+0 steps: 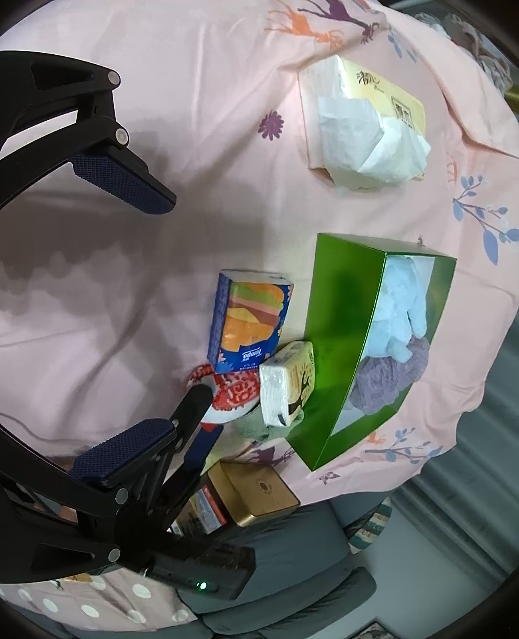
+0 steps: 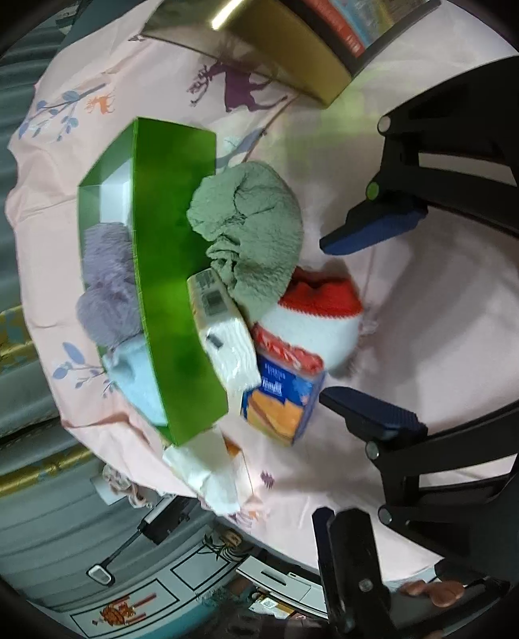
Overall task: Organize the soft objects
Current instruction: 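Grasp the red-and-white knit sock with the right gripper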
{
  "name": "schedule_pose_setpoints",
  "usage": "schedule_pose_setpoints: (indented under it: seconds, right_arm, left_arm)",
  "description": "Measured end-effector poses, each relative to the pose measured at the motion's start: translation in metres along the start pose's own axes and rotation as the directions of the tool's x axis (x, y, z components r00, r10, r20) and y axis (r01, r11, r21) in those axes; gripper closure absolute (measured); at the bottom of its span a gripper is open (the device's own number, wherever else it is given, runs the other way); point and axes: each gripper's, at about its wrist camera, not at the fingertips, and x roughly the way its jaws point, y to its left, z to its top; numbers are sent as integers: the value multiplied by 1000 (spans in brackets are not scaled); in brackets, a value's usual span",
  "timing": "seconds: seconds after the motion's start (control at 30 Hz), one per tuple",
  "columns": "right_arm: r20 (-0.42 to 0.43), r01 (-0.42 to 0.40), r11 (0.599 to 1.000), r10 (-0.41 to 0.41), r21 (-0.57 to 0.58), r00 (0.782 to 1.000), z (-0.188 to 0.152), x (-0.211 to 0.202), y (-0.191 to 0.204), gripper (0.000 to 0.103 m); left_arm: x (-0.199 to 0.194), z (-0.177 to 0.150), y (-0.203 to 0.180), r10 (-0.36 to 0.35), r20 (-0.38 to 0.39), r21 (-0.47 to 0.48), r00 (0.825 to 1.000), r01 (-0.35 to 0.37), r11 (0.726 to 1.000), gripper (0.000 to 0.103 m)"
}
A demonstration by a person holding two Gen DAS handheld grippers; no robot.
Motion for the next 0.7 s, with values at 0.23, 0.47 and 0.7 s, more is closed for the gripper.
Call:
schedule_pose_setpoints:
  seconds: [0.23, 0.47, 0.7]
  right_arm:
    - [-27, -115, 993, 115, -33, 993, -9, -13, 8, 70]
    - [-103, -245, 963, 234, -113, 967, -42, -49, 20, 69]
    - [-122, -198, 975, 185, -105, 975, -63, -58, 13, 50]
  left_arm:
    - [12, 4, -7, -21, -25, 18, 999, 21, 1000, 1]
    - [24, -7, -26, -92, -100, 66, 991, 98, 993, 1]
    - [36, -28, -48, -83, -140, 128, 987, 101, 987, 6]
